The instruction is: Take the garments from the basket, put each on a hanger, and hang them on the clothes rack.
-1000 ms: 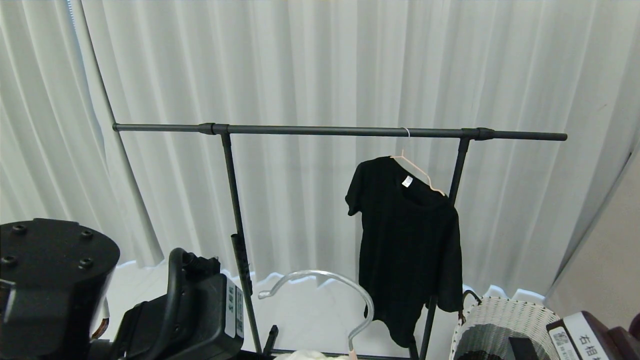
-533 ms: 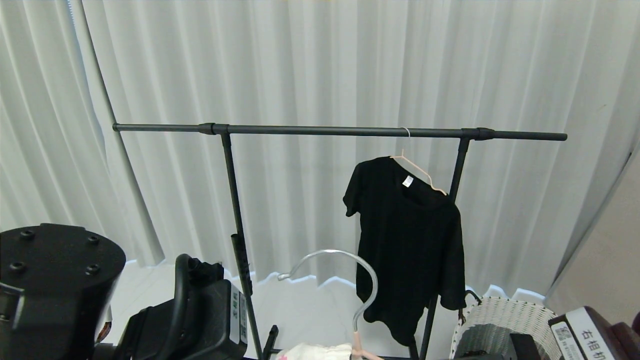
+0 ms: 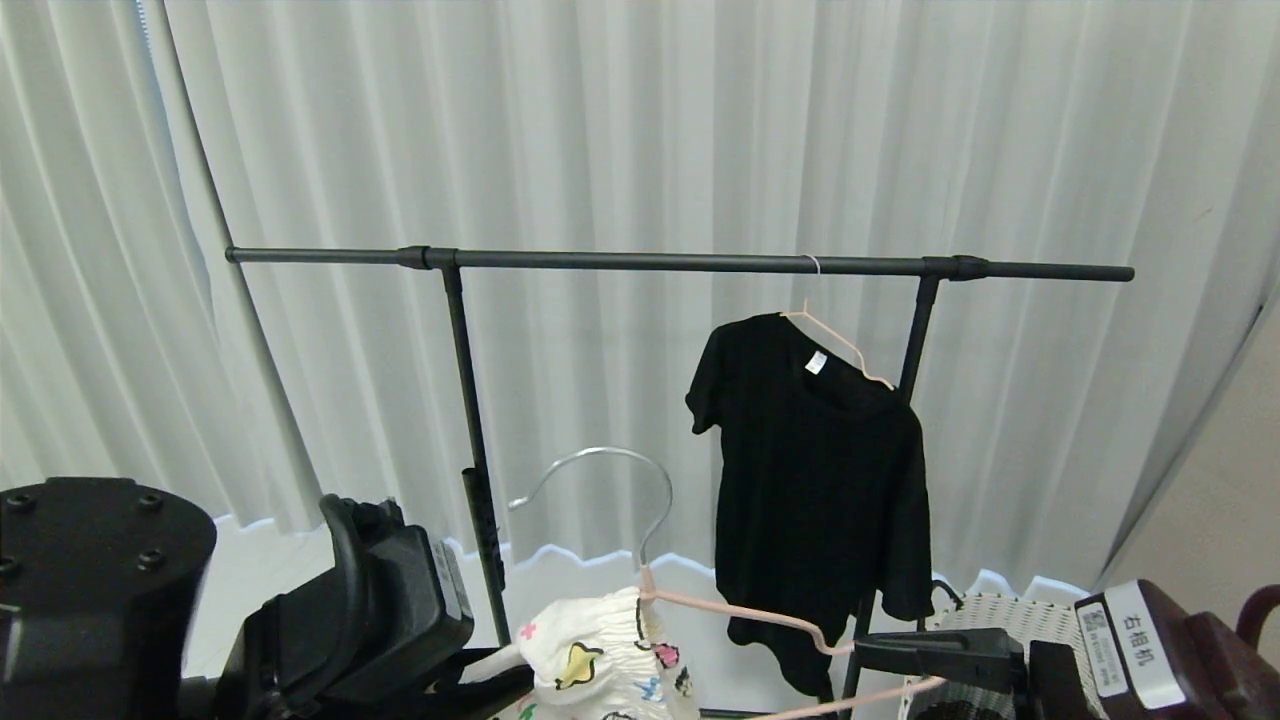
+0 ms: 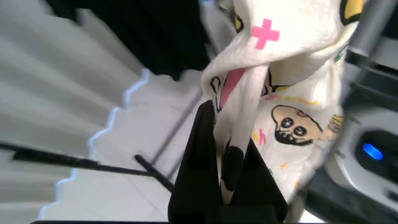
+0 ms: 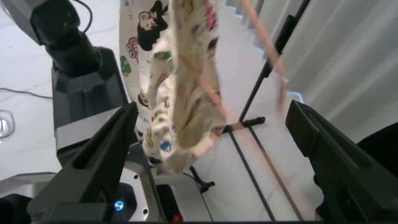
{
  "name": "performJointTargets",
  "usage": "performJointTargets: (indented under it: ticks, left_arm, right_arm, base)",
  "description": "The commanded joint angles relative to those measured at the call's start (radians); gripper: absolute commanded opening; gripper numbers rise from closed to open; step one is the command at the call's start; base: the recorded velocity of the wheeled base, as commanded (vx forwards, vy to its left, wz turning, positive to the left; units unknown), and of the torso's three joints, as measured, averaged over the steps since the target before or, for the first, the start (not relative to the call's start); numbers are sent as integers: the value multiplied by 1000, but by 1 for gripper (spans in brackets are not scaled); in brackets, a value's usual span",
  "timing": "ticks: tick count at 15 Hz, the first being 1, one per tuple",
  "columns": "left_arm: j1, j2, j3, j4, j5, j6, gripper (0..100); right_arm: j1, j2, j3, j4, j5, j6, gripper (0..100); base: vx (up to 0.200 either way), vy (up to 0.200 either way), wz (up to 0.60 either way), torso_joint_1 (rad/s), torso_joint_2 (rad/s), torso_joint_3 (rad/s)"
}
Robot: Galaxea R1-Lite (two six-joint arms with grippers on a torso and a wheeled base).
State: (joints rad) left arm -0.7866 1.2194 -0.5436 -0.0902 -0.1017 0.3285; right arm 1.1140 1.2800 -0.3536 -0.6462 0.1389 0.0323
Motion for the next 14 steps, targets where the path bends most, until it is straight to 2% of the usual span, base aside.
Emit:
performJointTargets:
  ticks: [1, 4, 5, 9, 12, 14]
  left_arm:
    - [23, -3, 10, -5, 11, 0, 0]
    - [98, 0, -19, -5, 16, 0, 0]
    - [125, 0, -38, -5, 16, -2, 0]
    - [158, -6, -61, -6, 17, -5, 0]
    - [158, -3, -136, -6, 16, -43, 0]
    - [158, -9, -164, -6, 16, -48, 0]
  right_arm:
    - [-13, 15, -1, 0, 1, 1, 100]
    - [-28, 32, -1, 0, 2, 17, 100]
    - [-28, 45, -4, -1, 2, 55, 100]
    - [-79, 111, -7, -55, -1, 123, 100]
    - [-74, 167, -48, -66, -2, 247, 100]
    - [-79, 246, -123, -107, -87, 393, 100]
  base:
    - [0, 0, 0, 0, 0, 0]
    - [0, 0, 0, 0, 0, 0]
    - [0, 0, 0, 0, 0, 0]
    - [0, 0, 0, 0, 0, 0]
    - [0, 0, 0, 0, 0, 0]
    - [0, 0, 0, 0, 0, 0]
